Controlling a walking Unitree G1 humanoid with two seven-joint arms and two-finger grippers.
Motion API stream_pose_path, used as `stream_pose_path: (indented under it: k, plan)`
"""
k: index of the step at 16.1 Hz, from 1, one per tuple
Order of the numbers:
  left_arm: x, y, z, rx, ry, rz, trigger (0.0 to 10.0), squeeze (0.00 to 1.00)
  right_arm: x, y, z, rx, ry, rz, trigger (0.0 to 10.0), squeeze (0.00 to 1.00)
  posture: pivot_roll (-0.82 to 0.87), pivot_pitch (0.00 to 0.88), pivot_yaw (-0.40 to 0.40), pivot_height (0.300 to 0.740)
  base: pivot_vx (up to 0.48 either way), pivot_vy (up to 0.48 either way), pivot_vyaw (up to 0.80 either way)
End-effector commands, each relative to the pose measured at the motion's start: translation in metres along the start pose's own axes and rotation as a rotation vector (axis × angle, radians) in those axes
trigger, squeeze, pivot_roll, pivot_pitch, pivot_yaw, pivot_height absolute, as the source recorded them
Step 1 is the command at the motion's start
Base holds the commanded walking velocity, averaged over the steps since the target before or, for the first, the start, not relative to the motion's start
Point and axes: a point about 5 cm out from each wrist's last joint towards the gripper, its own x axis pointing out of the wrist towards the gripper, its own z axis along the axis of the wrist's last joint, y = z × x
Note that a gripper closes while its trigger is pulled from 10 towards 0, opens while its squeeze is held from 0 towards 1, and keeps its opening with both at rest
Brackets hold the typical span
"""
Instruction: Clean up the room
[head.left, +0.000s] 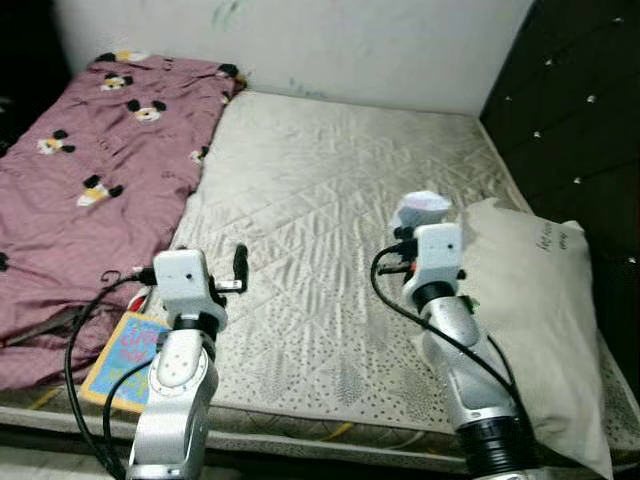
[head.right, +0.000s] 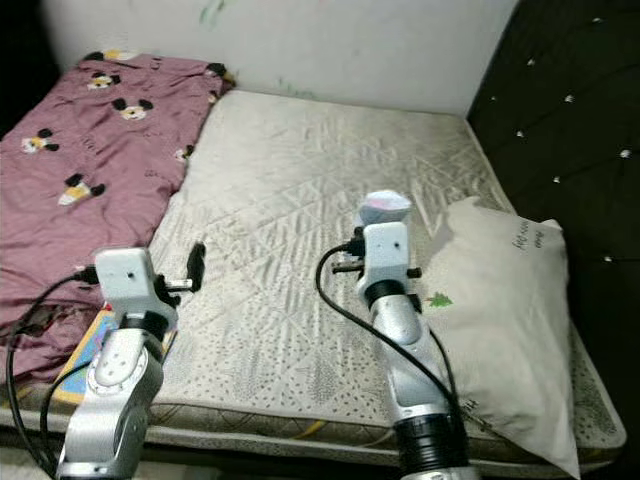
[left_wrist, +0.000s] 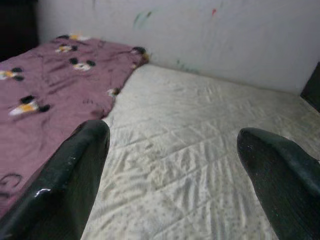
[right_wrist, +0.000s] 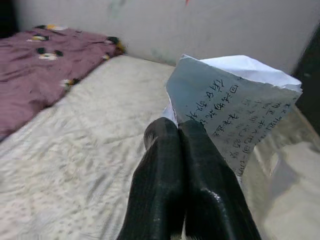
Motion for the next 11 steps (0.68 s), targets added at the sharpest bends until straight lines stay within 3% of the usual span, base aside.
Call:
stream_pose_path:
  k: [1,5,7,11]
  plan:
    - [-0.0013,-0.0016,0.0015,0.000,0.000,-0.007,10.0,0.00,-0.0008,-0.0008,-0.0017,0.008,0.006,-0.011,10.0,0.00,0.04,0.053,-0.029,0.740,0.000,0.000,0.00]
    - [-0.0002,-0.0065,-0.0001,-0.026,0.007,-0.028,10.0,0.00,-0.0038,0.0023,-0.0103,0.013,0.035,-0.002,10.0,0.00,0.04,0.046,-0.037,0.740,0.000,0.000,-0.80]
    - [0.0005,-0.0067,-0.0009,-0.031,0.012,-0.027,10.0,0.00,-0.0004,0.0002,-0.0085,0.009,0.030,-0.006,10.0,0.00,0.04,0.050,-0.037,0.740,0.000,0.276,-0.80]
    - [0.0008,-0.0044,0.0011,-0.037,0.006,-0.019,10.0,0.00,0.0036,-0.0058,-0.0071,0.009,0.031,-0.026,10.0,0.00,0.05,0.068,-0.044,0.740,0.000,0.295,-0.34]
